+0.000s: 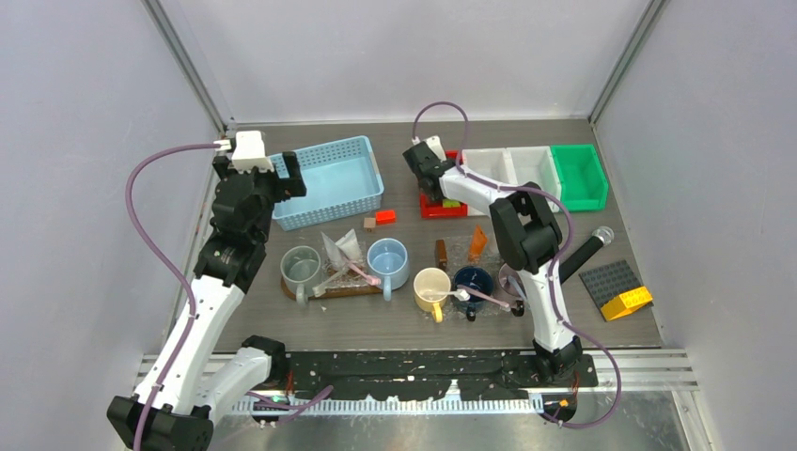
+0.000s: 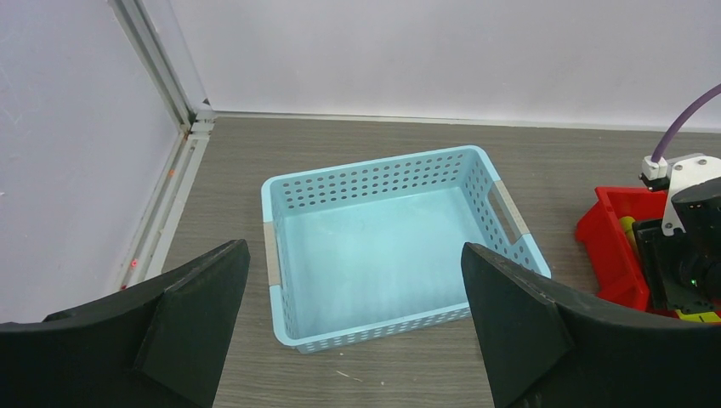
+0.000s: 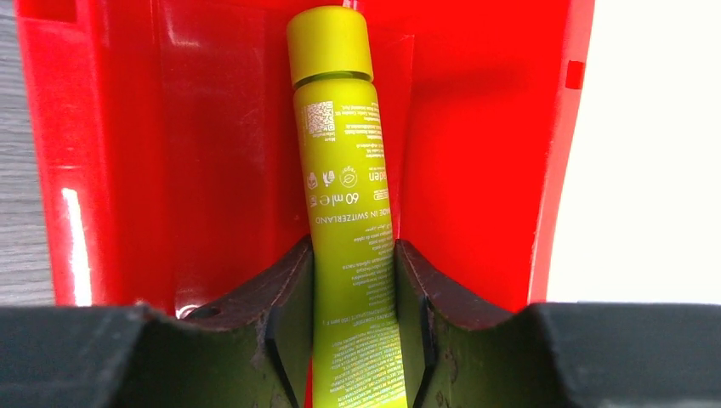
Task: Prepare toiletry sets of a toothbrush and toothpaste on the tray
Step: Pick up the toothpaste from the storage box.
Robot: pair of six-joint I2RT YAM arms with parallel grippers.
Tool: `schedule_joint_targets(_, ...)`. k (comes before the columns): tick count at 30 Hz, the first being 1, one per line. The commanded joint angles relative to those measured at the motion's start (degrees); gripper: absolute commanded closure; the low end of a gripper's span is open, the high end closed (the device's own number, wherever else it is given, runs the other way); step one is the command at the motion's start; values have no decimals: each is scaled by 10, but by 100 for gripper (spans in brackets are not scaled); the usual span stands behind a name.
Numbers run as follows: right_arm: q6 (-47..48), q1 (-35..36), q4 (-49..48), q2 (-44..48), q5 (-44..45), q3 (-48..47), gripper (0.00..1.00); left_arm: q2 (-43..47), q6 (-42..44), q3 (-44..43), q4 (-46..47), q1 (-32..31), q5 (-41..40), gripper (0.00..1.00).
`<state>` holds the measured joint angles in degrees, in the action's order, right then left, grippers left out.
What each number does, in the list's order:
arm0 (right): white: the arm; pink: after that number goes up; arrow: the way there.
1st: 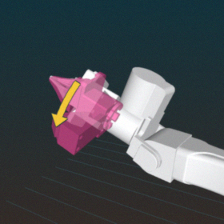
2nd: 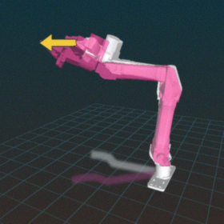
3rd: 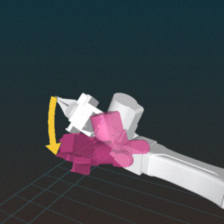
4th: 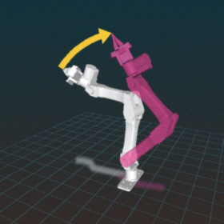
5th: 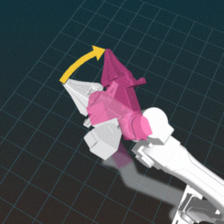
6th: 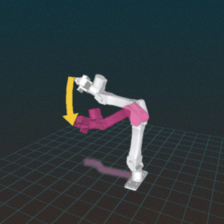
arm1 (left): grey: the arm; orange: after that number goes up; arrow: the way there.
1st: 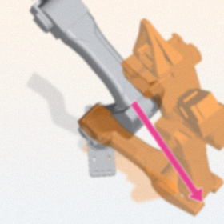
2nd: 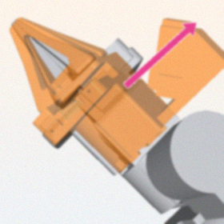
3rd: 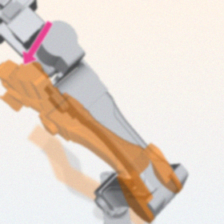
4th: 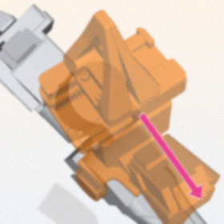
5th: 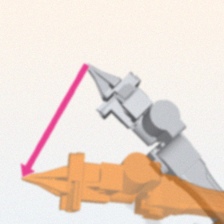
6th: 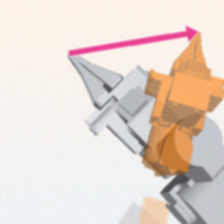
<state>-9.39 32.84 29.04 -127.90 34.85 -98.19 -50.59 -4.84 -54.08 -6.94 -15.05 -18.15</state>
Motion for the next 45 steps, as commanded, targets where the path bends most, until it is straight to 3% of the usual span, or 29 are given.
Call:
schedule_joint_targets(1,-7,4,2,35,-43,-16,68,8,5,2,35,-2,5,0)
schedule_joint_targets(16,33,4,42,185,-120,-13,94,10,-38,-3,34,-2,49,0)
schedule_joint_targets(26,53,18,3,326,-217,58,94,-56,-192,-56,11,-2,188,0)
schedule_joint_targets(35,109,93,-67,404,-250,132,94,-151,-385,-110,42,-8,336,0)
schedule_joint_targets(45,134,140,-164,454,-275,180,94,-211,-444,-126,58,-75,349,3)
